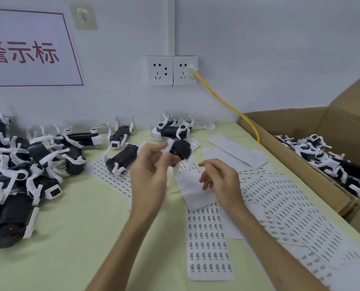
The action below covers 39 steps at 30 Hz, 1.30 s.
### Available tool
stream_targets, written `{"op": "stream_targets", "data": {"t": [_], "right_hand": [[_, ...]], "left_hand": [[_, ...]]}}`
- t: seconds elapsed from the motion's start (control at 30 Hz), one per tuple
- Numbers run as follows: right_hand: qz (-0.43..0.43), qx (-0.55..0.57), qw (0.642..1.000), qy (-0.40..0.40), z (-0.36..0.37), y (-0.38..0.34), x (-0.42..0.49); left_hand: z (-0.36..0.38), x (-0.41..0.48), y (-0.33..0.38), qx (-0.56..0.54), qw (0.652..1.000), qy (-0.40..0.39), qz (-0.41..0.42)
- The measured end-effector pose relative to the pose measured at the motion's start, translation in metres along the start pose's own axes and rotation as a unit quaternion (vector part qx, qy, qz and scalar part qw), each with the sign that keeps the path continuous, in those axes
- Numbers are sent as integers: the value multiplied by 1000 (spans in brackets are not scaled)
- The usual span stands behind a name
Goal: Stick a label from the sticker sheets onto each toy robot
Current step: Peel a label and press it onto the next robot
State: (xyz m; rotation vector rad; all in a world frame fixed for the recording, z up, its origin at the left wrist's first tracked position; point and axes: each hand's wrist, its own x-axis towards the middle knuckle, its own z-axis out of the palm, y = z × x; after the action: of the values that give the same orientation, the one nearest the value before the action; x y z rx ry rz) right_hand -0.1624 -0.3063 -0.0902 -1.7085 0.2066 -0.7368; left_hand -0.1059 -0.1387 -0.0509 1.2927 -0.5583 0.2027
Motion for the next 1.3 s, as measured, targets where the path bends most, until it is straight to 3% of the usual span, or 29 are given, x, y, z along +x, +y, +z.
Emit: {"op": "stream_targets", "data": {"t": [0.23,0.37,0.47,0.63,0.73,0.83,1.0,1.3], "right_hand": [[102,111,985,-85,-7,-7,6],[129,101,979,-121,-6,-9,4],[122,92,982,-107,-5,-9,4],[125,157,978,-52,-8,-8,5],[113,178,976,-56,-10,-12,4],[72,123,985,-96,-7,-16,-1],[62,103,983,-138,0,-17,-7],[93,110,974,-176,7,-22,-11]], "left_hand": [[19,-42,-23,119,987,-108,7],[20,-47,-27,197,958,-202,42],[18,-50,-27,216,952,-213,35],[20,-51,-26,23,978,-165,-125],[22,-51,-28,-95,963,-91,-236],[21,-45,-27,-173,931,-40,-320],[12,-38,-27,-208,913,-82,-340],[5,-37,-32,-285,890,-45,-352]]}}
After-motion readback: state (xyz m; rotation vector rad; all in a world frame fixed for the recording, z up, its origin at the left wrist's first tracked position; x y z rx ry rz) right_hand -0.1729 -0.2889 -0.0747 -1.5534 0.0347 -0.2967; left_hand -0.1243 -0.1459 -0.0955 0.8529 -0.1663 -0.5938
